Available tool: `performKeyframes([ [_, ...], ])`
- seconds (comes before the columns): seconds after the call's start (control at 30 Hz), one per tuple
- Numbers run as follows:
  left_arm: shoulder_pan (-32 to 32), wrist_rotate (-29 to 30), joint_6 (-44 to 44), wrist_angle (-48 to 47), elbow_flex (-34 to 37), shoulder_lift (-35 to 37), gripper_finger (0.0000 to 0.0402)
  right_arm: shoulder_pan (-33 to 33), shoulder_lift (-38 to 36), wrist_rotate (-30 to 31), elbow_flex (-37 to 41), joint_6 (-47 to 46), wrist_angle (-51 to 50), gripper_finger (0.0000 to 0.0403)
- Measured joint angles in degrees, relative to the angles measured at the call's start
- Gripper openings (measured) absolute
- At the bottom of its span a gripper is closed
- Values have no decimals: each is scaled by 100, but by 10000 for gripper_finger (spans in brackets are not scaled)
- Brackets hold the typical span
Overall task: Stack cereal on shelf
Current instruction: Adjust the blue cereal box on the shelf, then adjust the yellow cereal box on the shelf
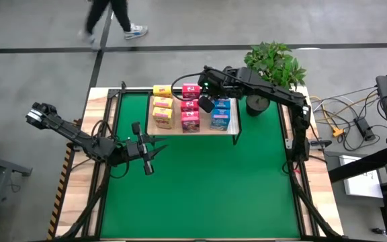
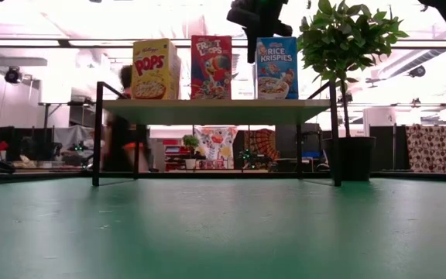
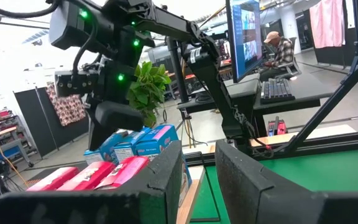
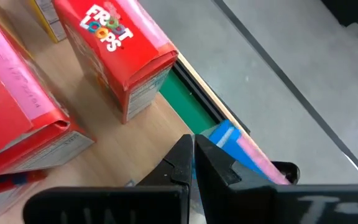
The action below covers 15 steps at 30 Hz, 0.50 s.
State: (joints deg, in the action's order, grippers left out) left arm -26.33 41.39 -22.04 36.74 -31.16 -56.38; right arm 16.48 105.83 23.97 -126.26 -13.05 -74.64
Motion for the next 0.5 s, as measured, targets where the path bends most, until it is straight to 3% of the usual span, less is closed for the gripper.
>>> performKeyframes([
  [0.27, -5, 0, 2, -18, 0, 0, 80, -410, -342, 55, -78, 75, 181, 9],
  [0.5, -132, 12, 3, -124, -59, 29, 80, -1525, -569, 984, 88, 244, 339, 9],
])
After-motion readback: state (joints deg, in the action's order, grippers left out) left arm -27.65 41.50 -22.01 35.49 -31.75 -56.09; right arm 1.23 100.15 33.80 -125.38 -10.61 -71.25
